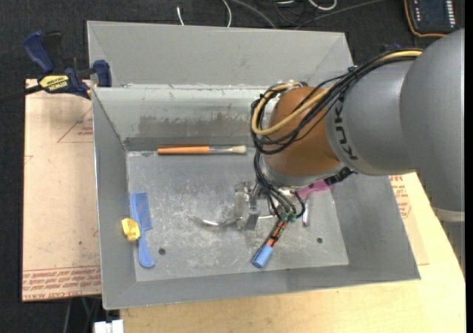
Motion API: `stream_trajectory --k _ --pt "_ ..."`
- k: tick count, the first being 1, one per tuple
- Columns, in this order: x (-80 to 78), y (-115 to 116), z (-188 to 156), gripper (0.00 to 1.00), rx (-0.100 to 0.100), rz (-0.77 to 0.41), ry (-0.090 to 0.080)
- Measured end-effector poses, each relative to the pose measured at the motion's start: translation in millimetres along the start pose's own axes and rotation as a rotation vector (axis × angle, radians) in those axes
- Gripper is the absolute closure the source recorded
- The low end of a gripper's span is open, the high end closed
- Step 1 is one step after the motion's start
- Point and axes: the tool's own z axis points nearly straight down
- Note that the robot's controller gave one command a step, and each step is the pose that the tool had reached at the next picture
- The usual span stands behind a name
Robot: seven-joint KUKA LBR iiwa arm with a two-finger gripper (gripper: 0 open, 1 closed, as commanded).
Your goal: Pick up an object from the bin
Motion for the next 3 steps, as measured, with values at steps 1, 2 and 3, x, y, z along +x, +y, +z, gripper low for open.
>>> stream_trajectory --k 1,2,3 --pt "0.0 -0.2 0.0 1.0 0.0 0.0 0.0" --pt "3.3 -0.3 -22.5 1.0 0.001 0.001 0.012" --pt "0.4 0.7 -54.2 1.0 -0.001 0.001 0.002"
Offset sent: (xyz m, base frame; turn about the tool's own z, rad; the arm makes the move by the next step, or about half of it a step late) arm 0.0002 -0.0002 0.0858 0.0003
